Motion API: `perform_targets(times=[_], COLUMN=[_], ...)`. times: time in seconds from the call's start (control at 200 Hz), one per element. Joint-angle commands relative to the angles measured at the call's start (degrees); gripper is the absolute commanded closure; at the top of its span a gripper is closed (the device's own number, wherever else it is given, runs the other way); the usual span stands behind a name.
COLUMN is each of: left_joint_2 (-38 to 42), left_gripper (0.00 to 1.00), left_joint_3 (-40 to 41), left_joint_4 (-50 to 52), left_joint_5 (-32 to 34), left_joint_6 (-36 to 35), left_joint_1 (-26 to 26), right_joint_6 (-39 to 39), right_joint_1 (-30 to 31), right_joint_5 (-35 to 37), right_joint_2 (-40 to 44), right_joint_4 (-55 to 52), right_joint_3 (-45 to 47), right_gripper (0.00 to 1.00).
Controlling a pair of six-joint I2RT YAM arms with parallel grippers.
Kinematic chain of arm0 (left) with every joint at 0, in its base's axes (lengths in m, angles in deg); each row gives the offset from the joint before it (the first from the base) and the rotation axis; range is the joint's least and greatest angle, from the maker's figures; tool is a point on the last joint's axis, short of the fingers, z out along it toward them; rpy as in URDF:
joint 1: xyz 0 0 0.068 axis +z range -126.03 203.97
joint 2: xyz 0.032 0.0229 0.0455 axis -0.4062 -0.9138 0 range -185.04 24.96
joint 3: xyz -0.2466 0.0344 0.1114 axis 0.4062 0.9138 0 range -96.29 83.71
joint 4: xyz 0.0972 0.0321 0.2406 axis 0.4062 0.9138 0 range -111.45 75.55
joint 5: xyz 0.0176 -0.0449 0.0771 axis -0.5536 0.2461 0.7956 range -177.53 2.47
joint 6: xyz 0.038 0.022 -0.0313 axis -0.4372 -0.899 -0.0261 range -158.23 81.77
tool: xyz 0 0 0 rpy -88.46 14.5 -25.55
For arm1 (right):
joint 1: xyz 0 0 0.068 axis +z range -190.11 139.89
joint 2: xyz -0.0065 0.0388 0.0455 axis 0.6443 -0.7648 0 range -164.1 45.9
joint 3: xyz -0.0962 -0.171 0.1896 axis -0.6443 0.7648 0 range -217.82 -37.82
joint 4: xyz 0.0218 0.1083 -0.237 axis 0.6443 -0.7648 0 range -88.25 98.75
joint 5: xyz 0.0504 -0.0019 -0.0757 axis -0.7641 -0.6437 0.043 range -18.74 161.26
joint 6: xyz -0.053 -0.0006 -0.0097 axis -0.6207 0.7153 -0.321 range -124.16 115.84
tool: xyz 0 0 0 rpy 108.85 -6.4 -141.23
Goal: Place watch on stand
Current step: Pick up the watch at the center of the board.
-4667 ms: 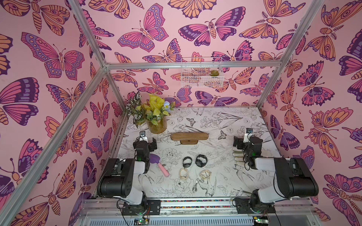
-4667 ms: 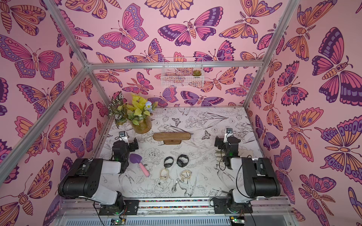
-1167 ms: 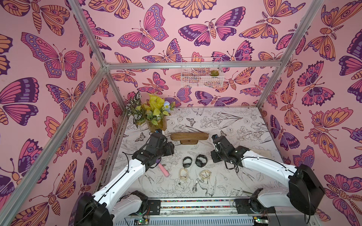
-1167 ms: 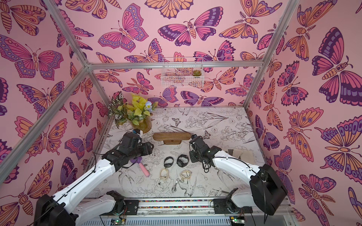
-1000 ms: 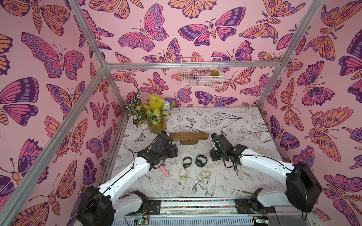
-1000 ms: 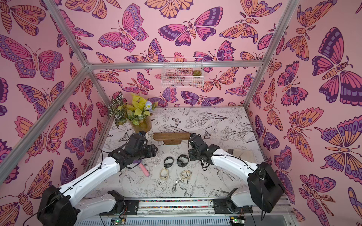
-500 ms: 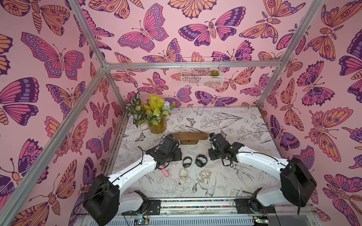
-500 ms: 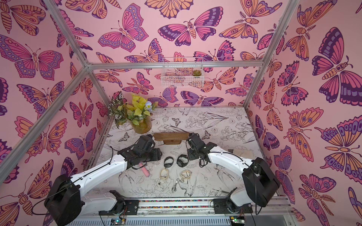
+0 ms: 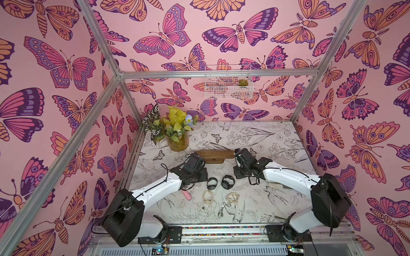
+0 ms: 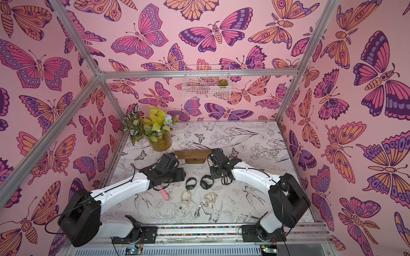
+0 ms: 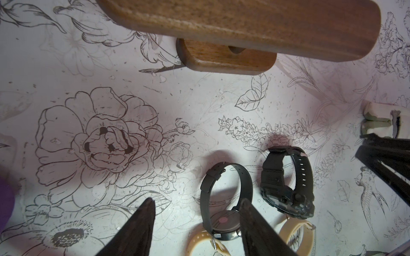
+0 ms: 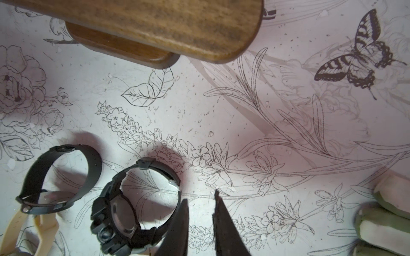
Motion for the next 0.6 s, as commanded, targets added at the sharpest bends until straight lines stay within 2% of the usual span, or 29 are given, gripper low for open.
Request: perform_targets(times=[0.0,0.401,0.596], left_joint_2=[-0.8,-0.6,-1.2], left_gripper=[0.37,0.36,0.36], left_joint_3=[-0.8,-1.0,-1.1], left_joint_4=[-0.9,-1.0,-1.0], left_joint_5=[0.4,2.4,2.3], left_joint_6=[0.1,-0.8,-1.0], left_joint_1=[-0.3,-0.1,0.3], right_joint_6=[0.2,-1.5,-2.6], right_joint_1=[-0.4,-1.8,-1.7], right_joint_5=[-0.5,-1.0,-7.6], right_joint_2=[-0.8,0.1,0.8], right_joint_4=[-2.1,-3.5,-2.3], right_joint_3=[-1.8,-2.1,-0.7], right_gripper=[0.76,0.75,0.73])
